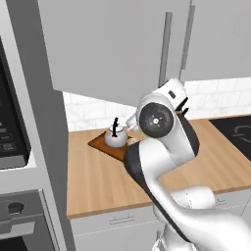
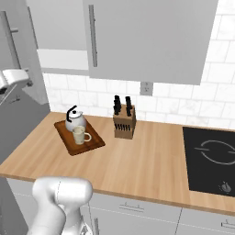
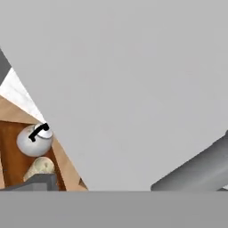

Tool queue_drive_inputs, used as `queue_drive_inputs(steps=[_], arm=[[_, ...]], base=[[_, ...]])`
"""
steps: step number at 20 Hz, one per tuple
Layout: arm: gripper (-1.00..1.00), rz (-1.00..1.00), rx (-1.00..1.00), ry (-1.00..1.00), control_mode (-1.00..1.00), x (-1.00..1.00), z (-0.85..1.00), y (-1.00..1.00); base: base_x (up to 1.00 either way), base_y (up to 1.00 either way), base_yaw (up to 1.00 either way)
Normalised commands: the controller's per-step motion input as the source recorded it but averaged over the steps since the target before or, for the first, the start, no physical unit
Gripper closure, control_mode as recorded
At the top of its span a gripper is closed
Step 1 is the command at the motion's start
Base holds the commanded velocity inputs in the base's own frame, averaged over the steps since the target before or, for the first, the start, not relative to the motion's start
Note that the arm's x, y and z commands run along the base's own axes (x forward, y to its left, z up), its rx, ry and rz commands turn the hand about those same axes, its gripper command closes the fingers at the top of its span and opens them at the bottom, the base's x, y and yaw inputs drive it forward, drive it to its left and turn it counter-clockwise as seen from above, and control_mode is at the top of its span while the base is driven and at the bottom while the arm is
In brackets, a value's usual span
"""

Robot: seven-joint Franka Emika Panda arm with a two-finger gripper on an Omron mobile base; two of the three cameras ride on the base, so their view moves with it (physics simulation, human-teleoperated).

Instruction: Pick the kettle from the counter and place it on the tray. Then pick the mug from the cabinet and place it on the tray. Then close the cabinet doors.

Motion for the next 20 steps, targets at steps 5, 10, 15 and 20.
queue_drive_inputs(steps=[5,10,15,20], arm=[[-1.0,0.11,0.26,0.0,-1.0,0.81,0.13,0.0],[-1.0,0.14,0.26,0.0,-1.0,0.78,0.1,0.0],[-1.0,0.14,0.28,-0.02,-1.0,0.75,0.01,0.0],[-1.0,0.1,0.29,-0.14,-1.0,0.79,0.0,0.02]], base=[[0.0,0.0,0.0],[0.0,0.0,0.0],[0.0,0.0,0.0],[0.0,0.0,0.0]])
